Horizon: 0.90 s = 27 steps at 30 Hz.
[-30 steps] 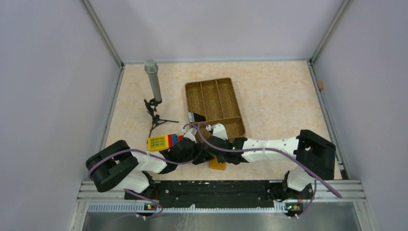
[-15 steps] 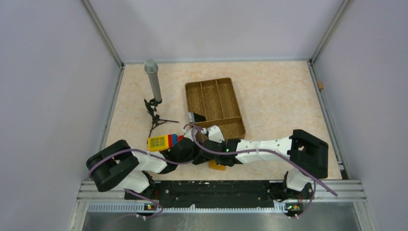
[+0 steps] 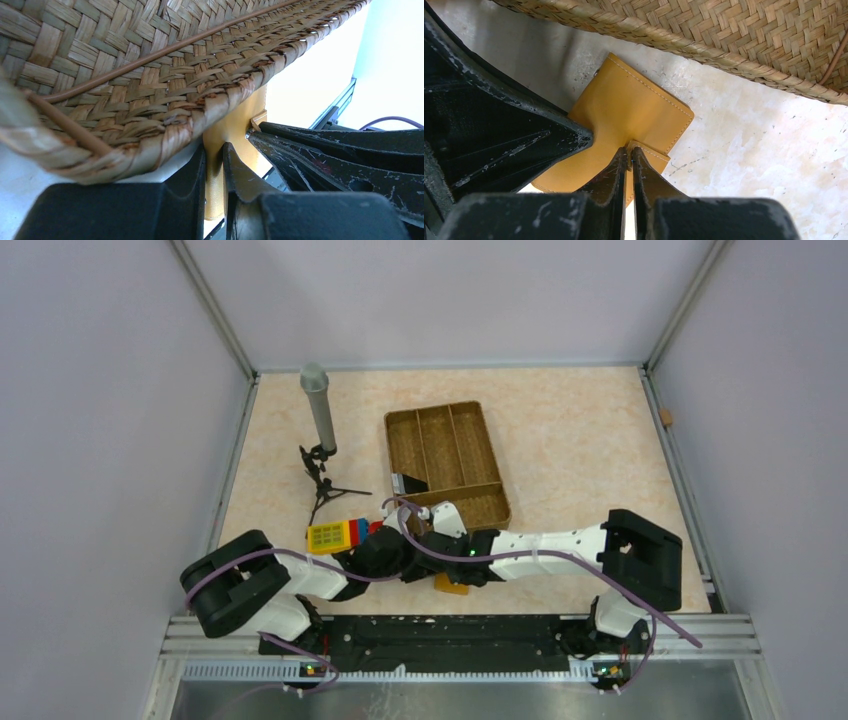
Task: Put the credit cards into the card holder
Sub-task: Close the card holder at the corner of the board.
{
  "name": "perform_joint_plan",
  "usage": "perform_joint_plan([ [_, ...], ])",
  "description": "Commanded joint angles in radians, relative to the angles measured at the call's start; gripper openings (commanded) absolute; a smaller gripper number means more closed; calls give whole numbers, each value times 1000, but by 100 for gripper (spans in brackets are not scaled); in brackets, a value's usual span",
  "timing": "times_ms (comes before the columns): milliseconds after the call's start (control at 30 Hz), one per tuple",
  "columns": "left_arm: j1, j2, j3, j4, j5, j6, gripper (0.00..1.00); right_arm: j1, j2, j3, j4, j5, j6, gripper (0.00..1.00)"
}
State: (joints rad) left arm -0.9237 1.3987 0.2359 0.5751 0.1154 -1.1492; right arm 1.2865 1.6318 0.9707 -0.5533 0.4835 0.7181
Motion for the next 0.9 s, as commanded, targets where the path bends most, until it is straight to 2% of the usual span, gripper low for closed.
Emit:
perform_joint_plan([
  [0, -14, 49, -26, -166, -14, 51, 11, 36, 23, 45, 30, -118, 31, 4],
  [333, -14, 59, -24, -159, -8, 51, 11, 52, 26, 57, 12, -113, 48, 8],
  [867, -14, 62, -25, -156, -5, 51, 10, 69, 80, 94, 1, -114, 50, 9],
])
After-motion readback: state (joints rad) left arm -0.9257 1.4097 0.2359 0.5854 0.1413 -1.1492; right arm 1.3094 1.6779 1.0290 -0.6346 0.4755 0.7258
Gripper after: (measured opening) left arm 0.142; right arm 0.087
